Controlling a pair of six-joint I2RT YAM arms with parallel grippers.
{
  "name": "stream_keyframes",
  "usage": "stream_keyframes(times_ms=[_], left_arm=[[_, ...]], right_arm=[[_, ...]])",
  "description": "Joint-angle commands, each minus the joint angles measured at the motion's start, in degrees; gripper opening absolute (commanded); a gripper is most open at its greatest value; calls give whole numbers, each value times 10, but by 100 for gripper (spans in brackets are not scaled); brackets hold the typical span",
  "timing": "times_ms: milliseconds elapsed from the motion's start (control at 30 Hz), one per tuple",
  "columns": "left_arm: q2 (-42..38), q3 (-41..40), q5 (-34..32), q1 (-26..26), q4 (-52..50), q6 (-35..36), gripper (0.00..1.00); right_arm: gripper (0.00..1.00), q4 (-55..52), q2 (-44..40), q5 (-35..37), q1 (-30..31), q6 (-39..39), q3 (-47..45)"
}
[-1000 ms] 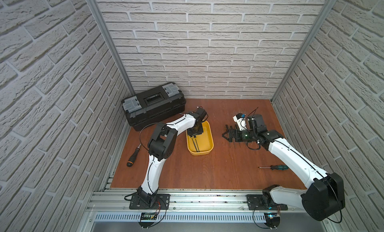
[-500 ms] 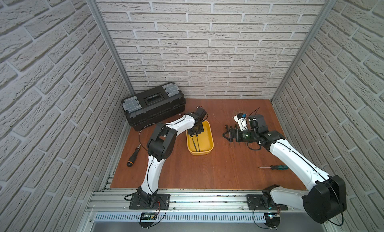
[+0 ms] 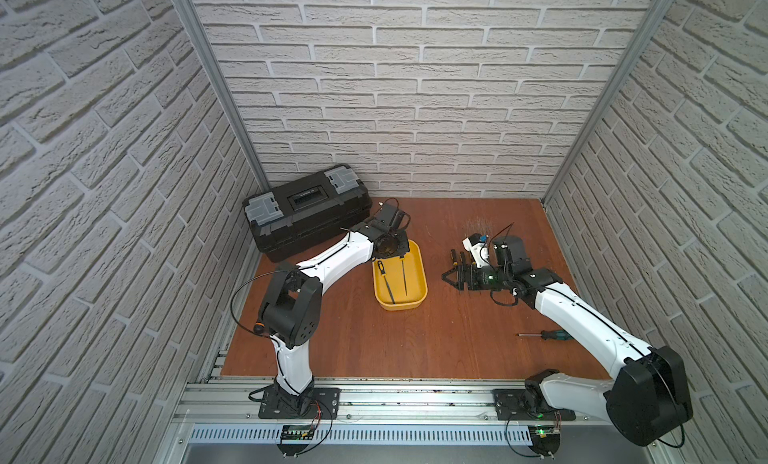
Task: Take the file tool out of the storage box
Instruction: Pick up the file tool from the storage box.
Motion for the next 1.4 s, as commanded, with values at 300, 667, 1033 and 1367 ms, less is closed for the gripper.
stream_keyframes(times_ms=[300,667,1033,1367], left_arm=[[-46,-48,53,13,95,-11,15],[-60,-55,89,25,127,-39,16],[-54,-45,106,24,134,-49,16],[-60,-52,116,25,146,-57,16]], right_arm=[[56,71,57,-15,56,24,36],[53,81,96,8,97,31,60],[43,101,149,6,116,36,94],[37,105,181,6,127,39,123]])
